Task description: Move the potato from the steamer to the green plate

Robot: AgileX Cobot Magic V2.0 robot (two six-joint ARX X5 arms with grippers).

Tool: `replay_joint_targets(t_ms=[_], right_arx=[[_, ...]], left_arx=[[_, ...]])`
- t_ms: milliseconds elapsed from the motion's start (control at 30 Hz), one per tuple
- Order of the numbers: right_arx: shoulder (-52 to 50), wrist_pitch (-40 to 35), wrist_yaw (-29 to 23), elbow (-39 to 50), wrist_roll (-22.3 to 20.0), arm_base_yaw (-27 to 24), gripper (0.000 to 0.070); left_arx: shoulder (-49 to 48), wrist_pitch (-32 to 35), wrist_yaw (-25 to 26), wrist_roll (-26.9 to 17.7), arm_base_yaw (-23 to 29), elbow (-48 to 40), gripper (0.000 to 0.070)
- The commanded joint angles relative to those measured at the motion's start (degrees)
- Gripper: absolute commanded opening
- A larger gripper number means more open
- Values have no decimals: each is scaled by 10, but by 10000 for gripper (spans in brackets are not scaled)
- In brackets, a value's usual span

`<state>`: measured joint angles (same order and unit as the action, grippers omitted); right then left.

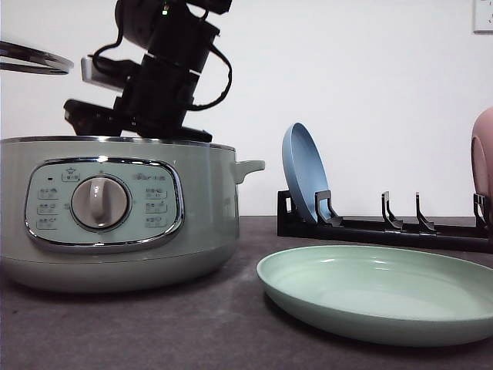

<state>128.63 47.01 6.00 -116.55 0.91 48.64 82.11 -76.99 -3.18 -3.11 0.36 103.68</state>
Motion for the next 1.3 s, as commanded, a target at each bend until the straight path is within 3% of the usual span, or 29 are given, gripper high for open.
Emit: replay_joint_targets(t_ms=[0, 100, 267, 467, 633, 900, 1267], right_arx=[[21, 2, -1, -16, 5, 6, 541], [25, 4, -1, -16, 5, 6, 521], [25, 2, 0, -16, 5, 6, 323], [20, 18, 0, -29, 5, 5, 196], [1, 34, 0, -67, 4, 2, 191], [-56, 130, -1, -152, -13, -3, 187], [-182, 223, -1, -146, -19, -61, 165]], left_arx=[[-5, 16, -2, -3, 0, 18, 0], [-5, 16, -2, -3, 0, 18, 0], [-5, 16, -2, -3, 0, 18, 0], [-5, 17, -2, -3, 0, 18, 0], [-5, 17, -2, -3, 0, 18, 0], [-5, 18, 15, -3, 0, 18, 0], [-5, 20, 54, -3, -5, 18, 0]])
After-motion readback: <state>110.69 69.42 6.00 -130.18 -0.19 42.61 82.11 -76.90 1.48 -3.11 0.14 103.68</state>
